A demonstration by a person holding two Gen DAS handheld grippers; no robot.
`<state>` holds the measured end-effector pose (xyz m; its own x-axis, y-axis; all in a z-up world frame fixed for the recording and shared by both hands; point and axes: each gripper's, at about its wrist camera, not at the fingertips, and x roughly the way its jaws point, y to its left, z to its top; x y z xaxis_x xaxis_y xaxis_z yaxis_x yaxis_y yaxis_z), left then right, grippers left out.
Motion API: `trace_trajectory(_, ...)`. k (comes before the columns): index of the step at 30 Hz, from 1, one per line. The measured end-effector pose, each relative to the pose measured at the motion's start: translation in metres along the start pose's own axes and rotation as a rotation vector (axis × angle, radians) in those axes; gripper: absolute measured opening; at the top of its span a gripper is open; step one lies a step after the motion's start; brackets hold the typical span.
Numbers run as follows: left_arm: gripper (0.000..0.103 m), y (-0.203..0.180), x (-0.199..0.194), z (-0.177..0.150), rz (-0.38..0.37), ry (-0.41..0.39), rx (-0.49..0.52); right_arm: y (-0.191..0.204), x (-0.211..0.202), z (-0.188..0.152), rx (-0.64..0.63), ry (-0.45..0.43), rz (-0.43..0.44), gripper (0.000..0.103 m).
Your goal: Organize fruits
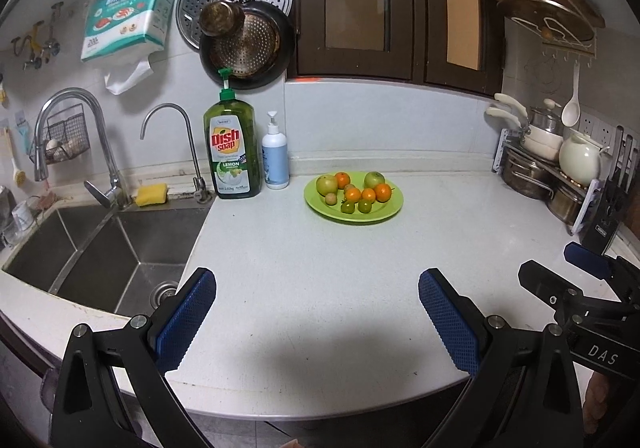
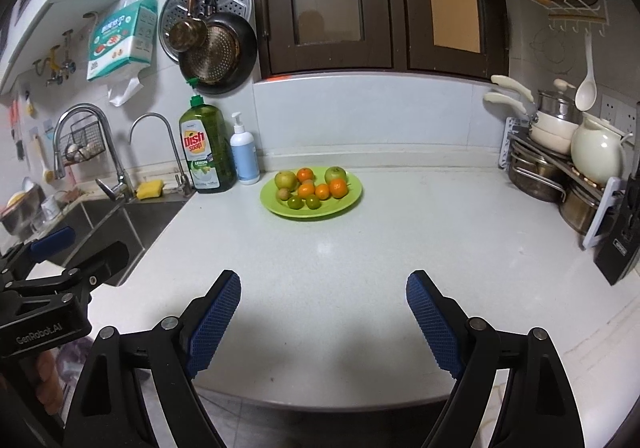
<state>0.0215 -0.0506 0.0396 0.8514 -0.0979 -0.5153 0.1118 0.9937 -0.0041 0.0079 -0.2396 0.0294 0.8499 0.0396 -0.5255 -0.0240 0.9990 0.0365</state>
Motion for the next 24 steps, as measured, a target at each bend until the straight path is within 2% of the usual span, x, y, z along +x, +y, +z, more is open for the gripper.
trace_trajectory(8,0.103,-0.005,-0.02,-0.005,0.004,-0.024,0.002,-0.002,-0.018,-0.006,0.0,-0.024,0.0,0.086)
trace_trajectory(24,0.103,-0.019,-0.035,-0.009,0.004,-0.041,0.01,-0.013,-0.035,-0.014,0.003,-0.041,-0.002,0.086)
